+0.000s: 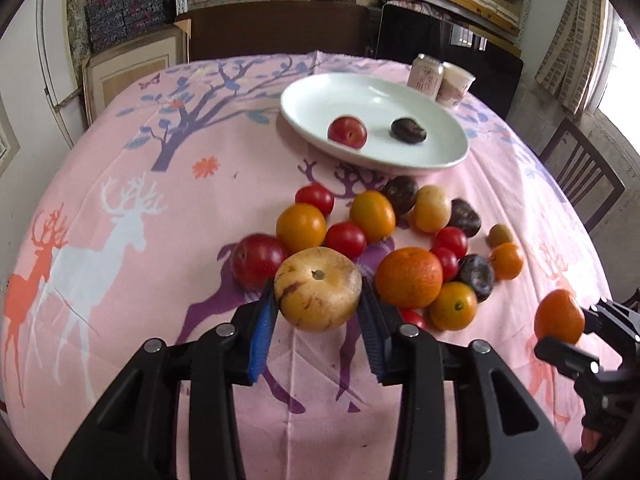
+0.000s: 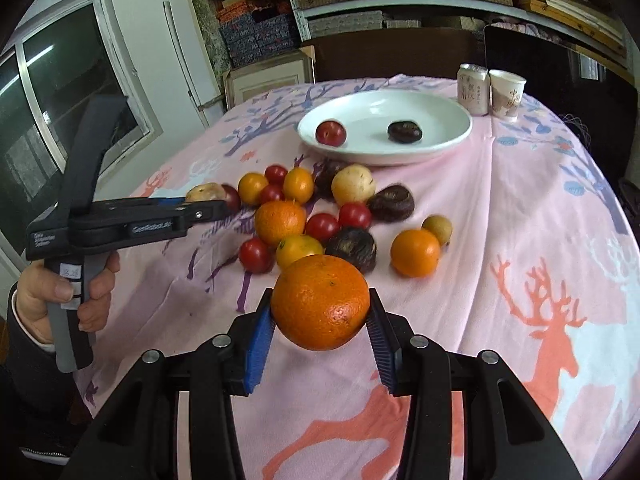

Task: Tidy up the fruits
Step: 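Grasp an orange with the right tool while the left grasps the striped pepino, then carry the orange and pepino onto the white plate and open both tools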

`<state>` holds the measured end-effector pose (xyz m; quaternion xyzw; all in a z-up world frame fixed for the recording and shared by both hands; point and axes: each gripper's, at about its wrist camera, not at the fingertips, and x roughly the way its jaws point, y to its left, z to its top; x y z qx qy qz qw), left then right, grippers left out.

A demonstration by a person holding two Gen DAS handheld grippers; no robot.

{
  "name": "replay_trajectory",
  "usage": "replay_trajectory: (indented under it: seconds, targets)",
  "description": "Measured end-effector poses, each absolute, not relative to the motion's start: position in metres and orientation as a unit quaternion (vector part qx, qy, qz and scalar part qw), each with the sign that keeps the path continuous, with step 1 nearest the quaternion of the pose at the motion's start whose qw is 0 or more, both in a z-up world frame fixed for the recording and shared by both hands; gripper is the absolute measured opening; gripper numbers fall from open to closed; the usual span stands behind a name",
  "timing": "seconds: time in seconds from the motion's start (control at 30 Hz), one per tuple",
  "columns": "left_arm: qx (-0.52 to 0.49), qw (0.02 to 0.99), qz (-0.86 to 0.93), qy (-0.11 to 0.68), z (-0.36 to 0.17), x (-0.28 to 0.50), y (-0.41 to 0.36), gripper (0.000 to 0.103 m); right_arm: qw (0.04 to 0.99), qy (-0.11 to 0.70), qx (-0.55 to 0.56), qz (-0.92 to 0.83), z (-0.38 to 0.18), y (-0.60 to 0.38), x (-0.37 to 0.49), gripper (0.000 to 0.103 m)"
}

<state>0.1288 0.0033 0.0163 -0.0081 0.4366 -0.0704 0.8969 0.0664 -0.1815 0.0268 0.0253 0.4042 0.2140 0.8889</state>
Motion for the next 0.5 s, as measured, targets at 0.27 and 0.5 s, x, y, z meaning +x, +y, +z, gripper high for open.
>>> replay_trajectory:
  seconds: [0.27, 0.5]
  targets:
    - [0.007, 0.923, -0.060, 0.381, 0.066, 0.193, -0.019, 0.038, 0.946, 0.279, 0.052, 0.160, 0.075, -0.191, 0.137, 0.045]
    - [0.005, 0.911, -0.066, 0.407, 0.047, 0.274, -0.038, 0.038, 0.931, 0.340, 0.066, 0.116, 0.048, -0.178, 0.223, 0.045]
